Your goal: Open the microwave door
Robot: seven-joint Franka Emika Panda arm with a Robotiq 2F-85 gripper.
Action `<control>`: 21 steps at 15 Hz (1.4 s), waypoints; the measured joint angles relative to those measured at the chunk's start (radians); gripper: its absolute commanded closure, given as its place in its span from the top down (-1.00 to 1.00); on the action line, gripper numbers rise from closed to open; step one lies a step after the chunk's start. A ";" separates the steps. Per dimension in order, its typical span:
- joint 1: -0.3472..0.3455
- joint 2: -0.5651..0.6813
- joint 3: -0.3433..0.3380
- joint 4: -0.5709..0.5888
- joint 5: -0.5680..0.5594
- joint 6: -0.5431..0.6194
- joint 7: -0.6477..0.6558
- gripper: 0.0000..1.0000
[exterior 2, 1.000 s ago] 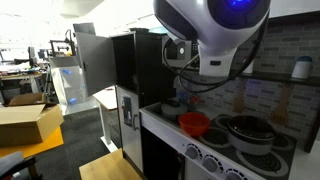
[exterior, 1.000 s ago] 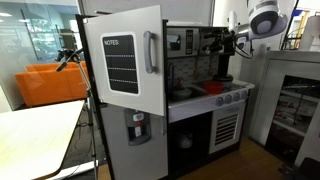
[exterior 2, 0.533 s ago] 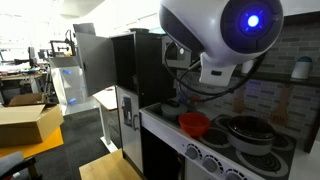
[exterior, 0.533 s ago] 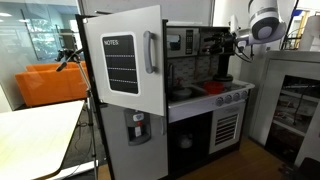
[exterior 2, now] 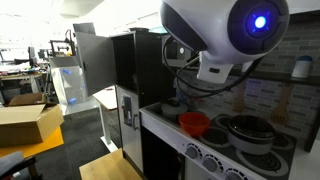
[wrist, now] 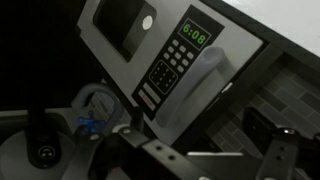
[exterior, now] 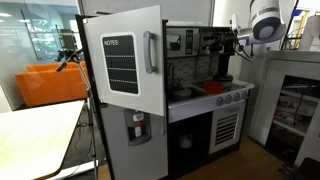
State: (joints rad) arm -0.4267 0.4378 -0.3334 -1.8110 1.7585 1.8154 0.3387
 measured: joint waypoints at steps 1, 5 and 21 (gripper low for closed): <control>0.000 0.000 0.000 0.001 -0.002 -0.010 0.008 1.00; -0.002 0.006 0.000 0.004 -0.009 -0.055 0.036 1.00; -0.013 0.075 0.003 0.063 -0.034 -0.176 0.108 1.00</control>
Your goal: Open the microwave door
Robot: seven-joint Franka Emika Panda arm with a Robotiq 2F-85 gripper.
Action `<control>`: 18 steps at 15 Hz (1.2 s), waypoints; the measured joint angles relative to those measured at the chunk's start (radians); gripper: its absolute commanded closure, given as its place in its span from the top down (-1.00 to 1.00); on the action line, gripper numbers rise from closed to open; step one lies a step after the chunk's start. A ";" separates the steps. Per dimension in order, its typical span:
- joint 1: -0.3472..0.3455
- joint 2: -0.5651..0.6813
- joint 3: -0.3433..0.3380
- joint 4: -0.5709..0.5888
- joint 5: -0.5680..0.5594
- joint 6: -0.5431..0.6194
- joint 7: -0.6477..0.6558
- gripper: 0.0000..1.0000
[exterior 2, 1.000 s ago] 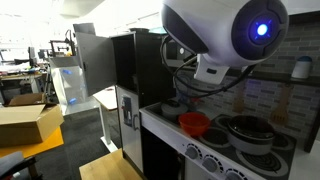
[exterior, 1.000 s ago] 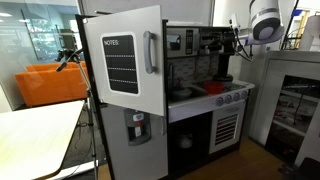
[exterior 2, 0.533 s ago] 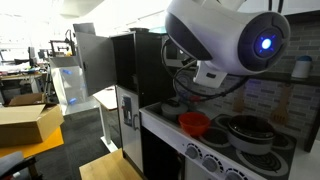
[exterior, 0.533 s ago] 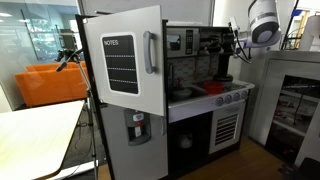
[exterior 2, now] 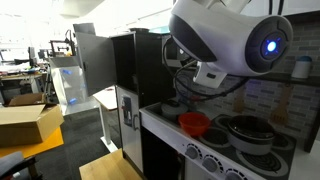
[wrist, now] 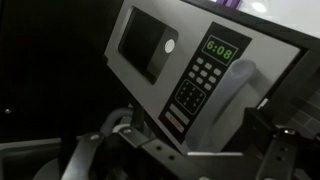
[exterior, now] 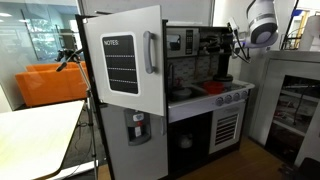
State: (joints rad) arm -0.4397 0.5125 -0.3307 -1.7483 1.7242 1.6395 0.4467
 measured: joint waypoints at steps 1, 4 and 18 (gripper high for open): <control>0.000 0.002 0.002 0.000 -0.004 -0.005 0.003 1.00; 0.000 0.012 0.009 0.002 -0.017 -0.030 0.010 1.00; -0.004 0.021 0.011 0.019 -0.079 -0.067 0.037 1.00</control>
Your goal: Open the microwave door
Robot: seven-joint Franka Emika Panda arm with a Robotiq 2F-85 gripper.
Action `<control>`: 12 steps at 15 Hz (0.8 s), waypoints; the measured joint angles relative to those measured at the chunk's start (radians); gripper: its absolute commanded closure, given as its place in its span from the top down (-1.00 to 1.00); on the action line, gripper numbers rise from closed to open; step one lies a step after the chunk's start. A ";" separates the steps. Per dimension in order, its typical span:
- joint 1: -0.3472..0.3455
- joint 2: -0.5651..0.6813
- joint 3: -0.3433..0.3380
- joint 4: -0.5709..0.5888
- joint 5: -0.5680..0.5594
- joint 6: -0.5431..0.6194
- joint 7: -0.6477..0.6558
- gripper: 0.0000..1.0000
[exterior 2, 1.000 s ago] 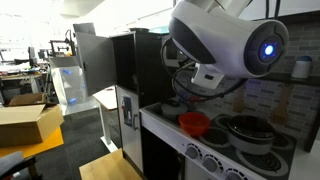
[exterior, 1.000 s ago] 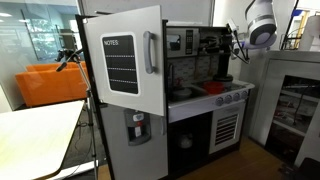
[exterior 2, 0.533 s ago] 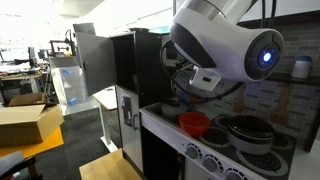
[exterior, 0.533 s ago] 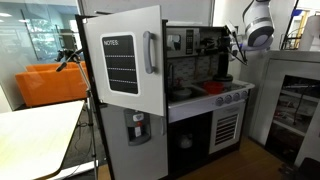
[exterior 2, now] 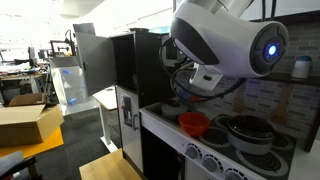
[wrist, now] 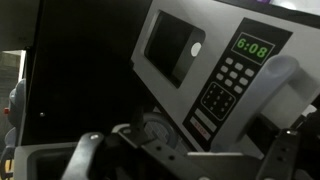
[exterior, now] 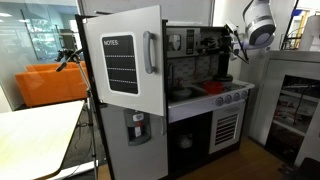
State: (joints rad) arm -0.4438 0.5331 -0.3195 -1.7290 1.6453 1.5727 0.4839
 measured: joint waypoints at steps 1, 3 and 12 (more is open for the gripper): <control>0.000 -0.005 -0.001 -0.006 -0.007 0.000 0.000 1.00; 0.000 -0.015 -0.002 -0.022 -0.016 0.000 -0.001 1.00; 0.000 -0.116 -0.015 -0.221 -0.015 -0.001 -0.098 1.00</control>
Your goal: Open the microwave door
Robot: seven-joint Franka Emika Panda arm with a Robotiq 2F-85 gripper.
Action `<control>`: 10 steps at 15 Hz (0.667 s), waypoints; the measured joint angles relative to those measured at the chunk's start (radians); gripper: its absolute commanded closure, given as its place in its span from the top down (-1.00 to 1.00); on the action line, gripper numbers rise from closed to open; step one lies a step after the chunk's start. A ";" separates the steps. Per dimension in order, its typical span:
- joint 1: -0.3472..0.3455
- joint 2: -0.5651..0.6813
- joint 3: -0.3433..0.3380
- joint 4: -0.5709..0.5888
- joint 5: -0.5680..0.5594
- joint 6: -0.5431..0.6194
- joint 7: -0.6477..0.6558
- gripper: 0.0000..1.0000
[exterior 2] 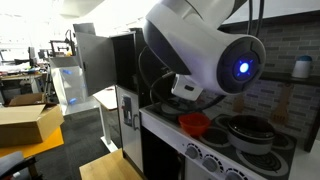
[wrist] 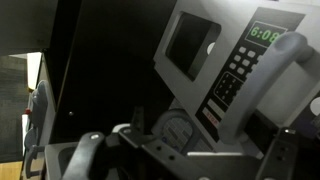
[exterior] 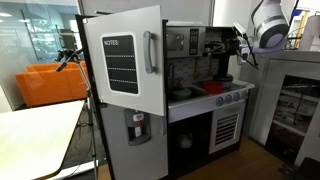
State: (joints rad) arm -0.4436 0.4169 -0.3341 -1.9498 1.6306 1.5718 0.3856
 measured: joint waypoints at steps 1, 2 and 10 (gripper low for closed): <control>0.000 -0.014 -0.004 -0.023 0.000 0.000 -0.010 1.00; 0.000 -0.025 -0.009 -0.044 0.000 0.001 -0.019 1.00; 0.000 -0.068 -0.033 -0.153 0.000 0.003 -0.068 1.00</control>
State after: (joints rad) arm -0.4432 0.3493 -0.3673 -2.1031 1.6311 1.5744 0.3174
